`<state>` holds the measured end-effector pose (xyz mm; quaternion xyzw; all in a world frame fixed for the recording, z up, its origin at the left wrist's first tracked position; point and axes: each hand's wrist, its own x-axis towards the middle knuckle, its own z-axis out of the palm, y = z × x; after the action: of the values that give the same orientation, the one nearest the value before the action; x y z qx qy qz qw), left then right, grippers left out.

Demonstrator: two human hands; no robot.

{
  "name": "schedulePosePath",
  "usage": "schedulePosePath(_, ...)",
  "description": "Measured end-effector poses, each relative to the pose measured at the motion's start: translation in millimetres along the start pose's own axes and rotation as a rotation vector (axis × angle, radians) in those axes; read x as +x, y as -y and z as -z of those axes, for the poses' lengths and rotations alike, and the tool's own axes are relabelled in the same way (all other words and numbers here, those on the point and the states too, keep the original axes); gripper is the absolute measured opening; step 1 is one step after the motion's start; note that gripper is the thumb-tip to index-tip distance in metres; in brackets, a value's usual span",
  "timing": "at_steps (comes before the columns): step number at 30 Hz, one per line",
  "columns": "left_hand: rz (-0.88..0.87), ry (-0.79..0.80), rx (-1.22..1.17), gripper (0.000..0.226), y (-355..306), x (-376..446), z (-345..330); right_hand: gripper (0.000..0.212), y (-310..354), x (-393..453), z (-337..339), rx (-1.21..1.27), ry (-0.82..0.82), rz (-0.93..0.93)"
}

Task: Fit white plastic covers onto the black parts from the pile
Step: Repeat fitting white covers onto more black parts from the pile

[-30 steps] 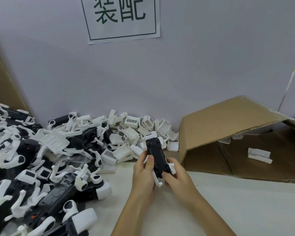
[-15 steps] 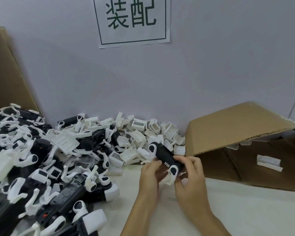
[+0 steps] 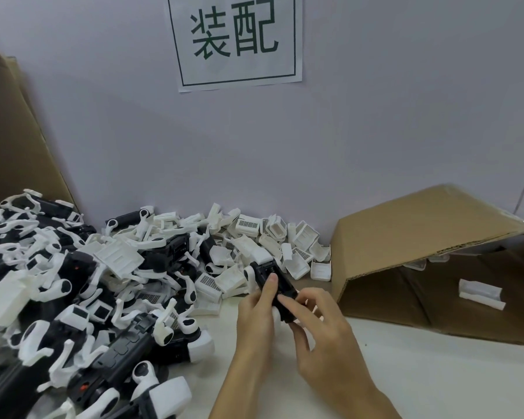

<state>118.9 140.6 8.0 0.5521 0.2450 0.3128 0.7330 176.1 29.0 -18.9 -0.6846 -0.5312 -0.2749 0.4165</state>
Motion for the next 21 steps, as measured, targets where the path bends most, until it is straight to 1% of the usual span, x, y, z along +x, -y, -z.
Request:
schedulePosePath(1,-0.018,-0.041,-0.013,0.036,-1.5,-0.7,-0.1,0.06,0.9,-0.3,-0.3,0.037,-0.002,-0.049)
schedulePosePath(4,-0.002,-0.176,-0.131,0.024,-4.6,2.4,2.3,0.057,-6.5,-0.4,2.2,0.1,-0.036,-0.27)
schedulePosePath(5,0.013,-0.216,-0.153,0.024,-6.0,3.1,3.7,0.053,-10.9,-1.3,3.0,0.092,-0.034,-0.34)
schedulePosePath(7,0.01,-0.264,-0.151,0.031,-6.1,5.2,7.6,0.044,-17.8,-2.1,2.5,0.074,-0.006,-0.451)
schedulePosePath(9,-0.016,-0.298,-0.149,0.034,-6.7,7.0,11.5,0.038,-20.2,1.0,-1.1,0.064,0.047,-0.487)
schedulePosePath(12,-0.039,-0.336,-0.151,0.034,-8.6,6.0,14.6,0.033,-19.8,15.9,-12.3,0.052,0.207,-0.51)
schedulePosePath(13,-0.043,-0.337,-0.154,0.034,-8.6,6.1,15.3,0.036,-19.7,23.3,-16.5,0.045,0.259,-0.536)
schedulePosePath(15,-0.053,-0.34,-0.16,0.034,-8.7,6.6,17.4,0.049,-19.3,38.3,-25.0,-0.011,0.349,-0.583)
schedulePosePath(19,-0.074,-0.364,-0.137,0.034,-10.1,9.4,22.3,0.079,-19.9,60.3,-43.1,-0.167,0.56,-0.538)
schedulePosePath(21,-0.076,-0.365,-0.146,0.033,-10.2,10.3,23.5,0.079,-22.2,66.5,-50.3,-0.185,0.633,-0.553)
